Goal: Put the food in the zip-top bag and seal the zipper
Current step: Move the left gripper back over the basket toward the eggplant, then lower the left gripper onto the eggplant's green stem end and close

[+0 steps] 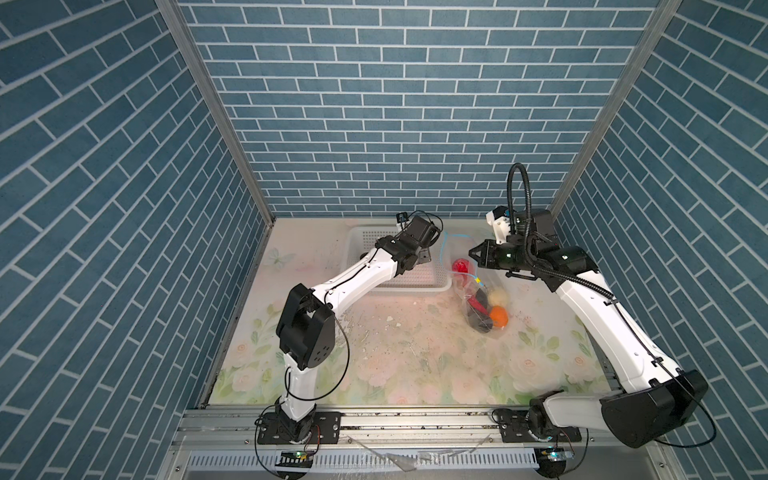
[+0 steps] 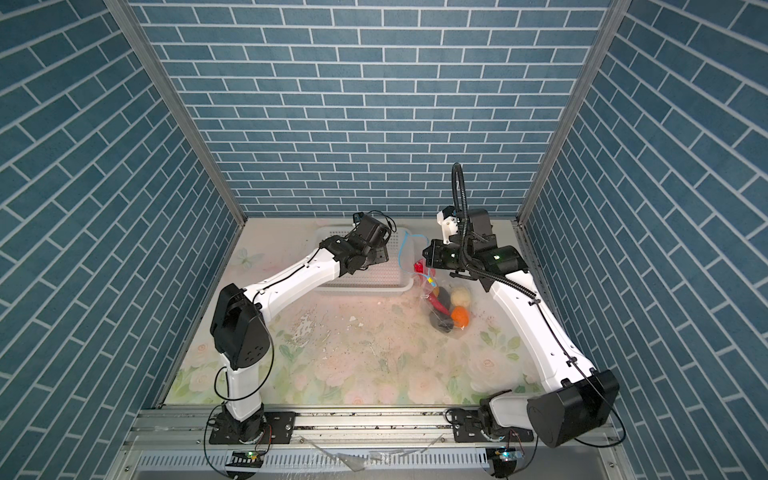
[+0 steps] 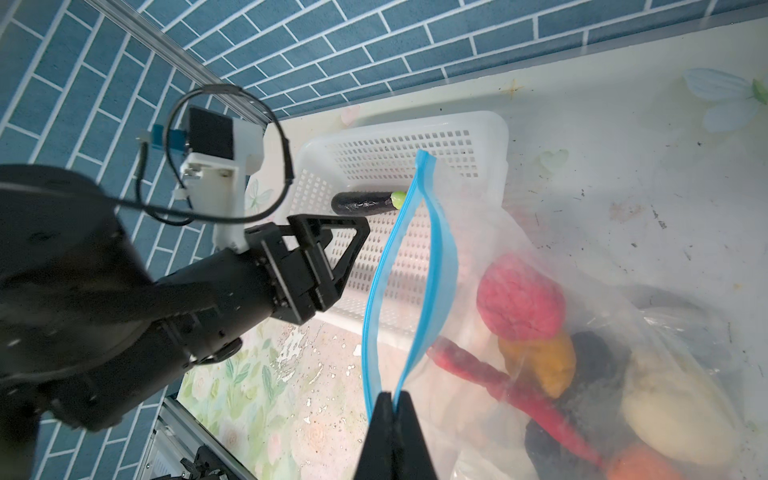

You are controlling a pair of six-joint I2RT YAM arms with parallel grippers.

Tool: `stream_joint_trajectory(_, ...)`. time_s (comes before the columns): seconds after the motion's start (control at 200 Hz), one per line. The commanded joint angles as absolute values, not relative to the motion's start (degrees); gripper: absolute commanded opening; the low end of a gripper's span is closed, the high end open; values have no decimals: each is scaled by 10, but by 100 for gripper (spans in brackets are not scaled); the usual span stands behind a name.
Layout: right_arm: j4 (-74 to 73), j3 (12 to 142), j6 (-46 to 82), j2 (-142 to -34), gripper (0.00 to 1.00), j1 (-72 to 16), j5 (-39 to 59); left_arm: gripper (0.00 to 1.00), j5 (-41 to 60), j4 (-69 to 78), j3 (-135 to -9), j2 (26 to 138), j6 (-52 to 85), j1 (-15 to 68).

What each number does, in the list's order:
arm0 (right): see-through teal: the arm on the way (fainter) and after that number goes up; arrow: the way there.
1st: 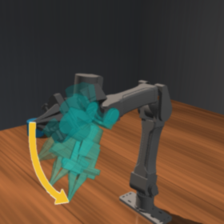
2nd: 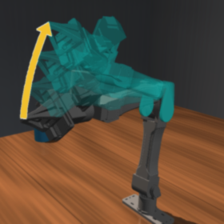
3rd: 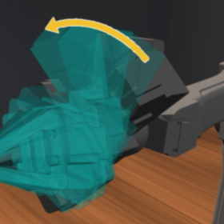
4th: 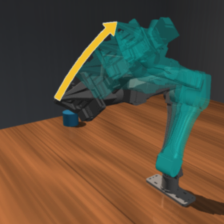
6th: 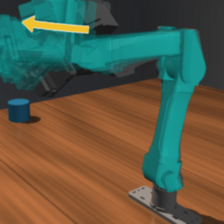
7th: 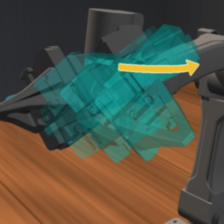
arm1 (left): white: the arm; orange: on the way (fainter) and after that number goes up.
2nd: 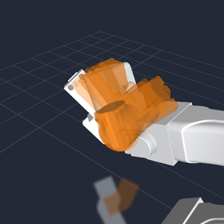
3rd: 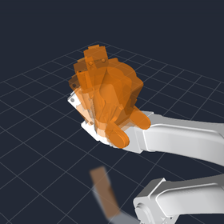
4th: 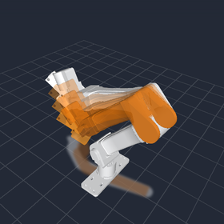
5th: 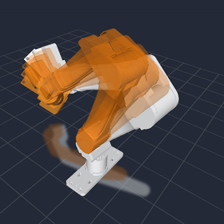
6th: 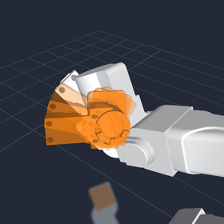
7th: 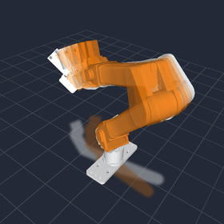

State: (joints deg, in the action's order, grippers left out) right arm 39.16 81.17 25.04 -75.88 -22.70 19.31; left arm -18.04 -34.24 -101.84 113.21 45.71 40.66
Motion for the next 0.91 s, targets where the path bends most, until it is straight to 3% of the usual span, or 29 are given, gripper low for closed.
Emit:
stream_joint_trajectory(0.0,366,814,236,-761,0,-225,206,68,-229,-397,-1046,1160,513,385)
stream_joint_trajectory(0.305,363,817,236,-781,0,-226,220,73,-298,-428,-1107,1250,592,350)
stream_joint_trajectory(0.9,366,844,232,-832,0,-225,239,75,-245,-384,-1097,1317,673,271)
